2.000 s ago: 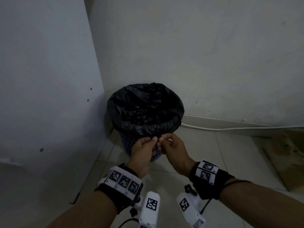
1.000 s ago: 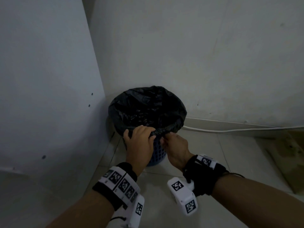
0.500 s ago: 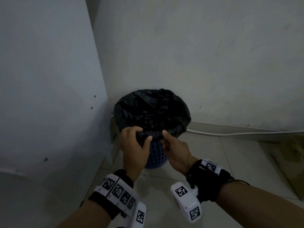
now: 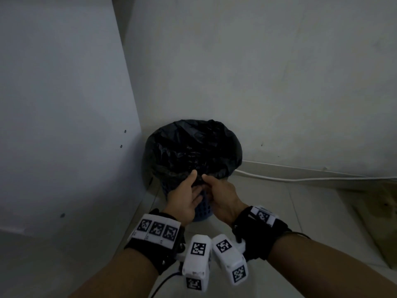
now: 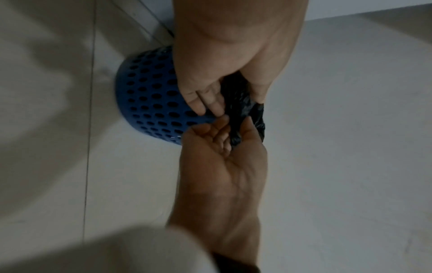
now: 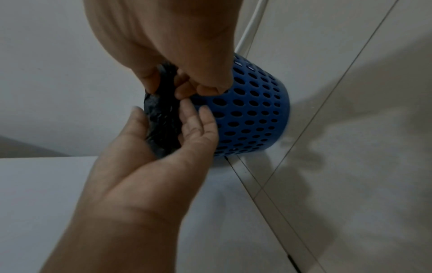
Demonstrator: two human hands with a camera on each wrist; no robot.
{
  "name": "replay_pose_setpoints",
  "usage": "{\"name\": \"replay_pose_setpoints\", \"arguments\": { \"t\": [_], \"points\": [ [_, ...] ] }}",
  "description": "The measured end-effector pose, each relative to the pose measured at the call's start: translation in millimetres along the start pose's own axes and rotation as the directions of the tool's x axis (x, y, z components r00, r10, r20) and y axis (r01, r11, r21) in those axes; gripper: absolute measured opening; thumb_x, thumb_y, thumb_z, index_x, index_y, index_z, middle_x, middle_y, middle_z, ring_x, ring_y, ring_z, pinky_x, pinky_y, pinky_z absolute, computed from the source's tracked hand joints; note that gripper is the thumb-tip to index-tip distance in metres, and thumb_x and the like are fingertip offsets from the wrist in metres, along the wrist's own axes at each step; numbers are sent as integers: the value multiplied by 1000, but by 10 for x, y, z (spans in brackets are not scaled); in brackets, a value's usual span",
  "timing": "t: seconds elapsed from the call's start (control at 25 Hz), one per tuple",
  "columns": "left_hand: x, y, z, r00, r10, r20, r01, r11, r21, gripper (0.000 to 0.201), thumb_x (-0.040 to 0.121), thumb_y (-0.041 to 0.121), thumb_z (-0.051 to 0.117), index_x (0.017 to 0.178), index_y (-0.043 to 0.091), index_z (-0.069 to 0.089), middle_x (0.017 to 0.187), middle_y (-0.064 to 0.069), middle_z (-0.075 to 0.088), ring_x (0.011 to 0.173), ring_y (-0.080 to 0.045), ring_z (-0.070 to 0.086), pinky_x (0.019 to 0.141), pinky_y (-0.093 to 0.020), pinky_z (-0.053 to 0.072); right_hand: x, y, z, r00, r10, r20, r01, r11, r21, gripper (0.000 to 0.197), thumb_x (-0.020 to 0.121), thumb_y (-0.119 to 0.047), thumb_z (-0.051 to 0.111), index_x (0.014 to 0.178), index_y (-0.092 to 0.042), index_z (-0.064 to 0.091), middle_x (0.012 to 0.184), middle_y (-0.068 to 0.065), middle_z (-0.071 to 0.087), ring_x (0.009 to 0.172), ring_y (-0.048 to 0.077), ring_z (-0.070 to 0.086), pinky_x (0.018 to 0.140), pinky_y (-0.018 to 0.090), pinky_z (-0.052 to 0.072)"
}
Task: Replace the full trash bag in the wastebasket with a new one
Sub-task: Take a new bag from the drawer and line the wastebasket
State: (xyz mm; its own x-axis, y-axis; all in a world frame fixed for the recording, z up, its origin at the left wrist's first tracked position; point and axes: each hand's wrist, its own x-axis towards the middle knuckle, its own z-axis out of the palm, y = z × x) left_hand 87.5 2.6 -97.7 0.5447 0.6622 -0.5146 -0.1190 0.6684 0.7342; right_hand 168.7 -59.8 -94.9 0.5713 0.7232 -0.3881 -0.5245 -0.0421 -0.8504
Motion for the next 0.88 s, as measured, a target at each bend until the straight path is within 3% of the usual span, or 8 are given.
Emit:
{"name": "replay_pose_setpoints", "arguments": {
  "t": [0.08,0.2,0.4,0.48,0.56,0.68,0.8,0.88],
  "points": [
    [25,73,19,999,-30,-26,29,999,-32,41,94,28,60,130,8,56,130,-11,60,110,-21,60,90,-32,46,0,-31,-21,995,62,79,-54,994,-98,17,93,-19,61,100,-7,72,103,14,74,84,21,70,71,28,54],
    [40,130,24,997,-60,-42,60,998,-4,44,96,22,57,137,10,48,138,-10,53,115,-24,56,95,-36,46,-13,-208,-111,994,103,21,-99,984,-148,19,94,-30,61,101,-15,70,89,-3,76,71,10,71,55,22,52],
    [33,329,-76,993,-115,-12,115,993,21,50,98,16,52,145,17,37,143,-7,48,109,-24,56,96,-37,45,86,-554,-277,972,191,-134,-186,981,53,17,94,-30,61,93,-15,69,96,0,71,86,15,61,69,28,47],
    [35,419,-178,991,-128,-37,129,991,29,44,98,14,53,141,15,44,129,-5,58,98,-21,59,90,-36,48,128,-530,-276,966,225,-128,-211,971,117,14,95,-23,60,94,-12,68,97,3,68,86,18,59,75,30,45],
    [21,492,-270,992,-107,-61,109,993,39,39,97,14,53,136,13,50,105,-2,65,85,-17,59,80,-32,50,142,-432,-209,966,249,-75,-231,954,191,14,96,-21,58,91,-10,65,87,8,62,76,20,53,68,31,42],
    [12,498,-270,993,-61,-97,59,998,-20,40,97,22,54,135,15,51,108,-3,64,89,-16,60,80,-32,50,162,-264,-137,963,269,-9,-252,914,317,16,97,-25,54,88,-14,61,70,3,49,62,13,45,64,27,42],
    [-3,394,-118,992,-113,-48,111,993,-42,41,93,32,58,131,19,51,122,-6,58,107,-20,58,90,-34,48,122,-129,-31,967,251,41,-247,892,379,17,97,-25,54,107,-13,62,73,-1,56,63,10,49,68,24,48],
    [-16,309,-27,989,-147,15,148,988,-49,39,95,30,56,130,14,52,126,-10,60,108,-20,60,87,-30,48,87,-46,28,970,239,51,-242,901,359,28,99,-26,51,121,-11,59,82,-1,66,63,7,58,63,21,51]
  ]
}}
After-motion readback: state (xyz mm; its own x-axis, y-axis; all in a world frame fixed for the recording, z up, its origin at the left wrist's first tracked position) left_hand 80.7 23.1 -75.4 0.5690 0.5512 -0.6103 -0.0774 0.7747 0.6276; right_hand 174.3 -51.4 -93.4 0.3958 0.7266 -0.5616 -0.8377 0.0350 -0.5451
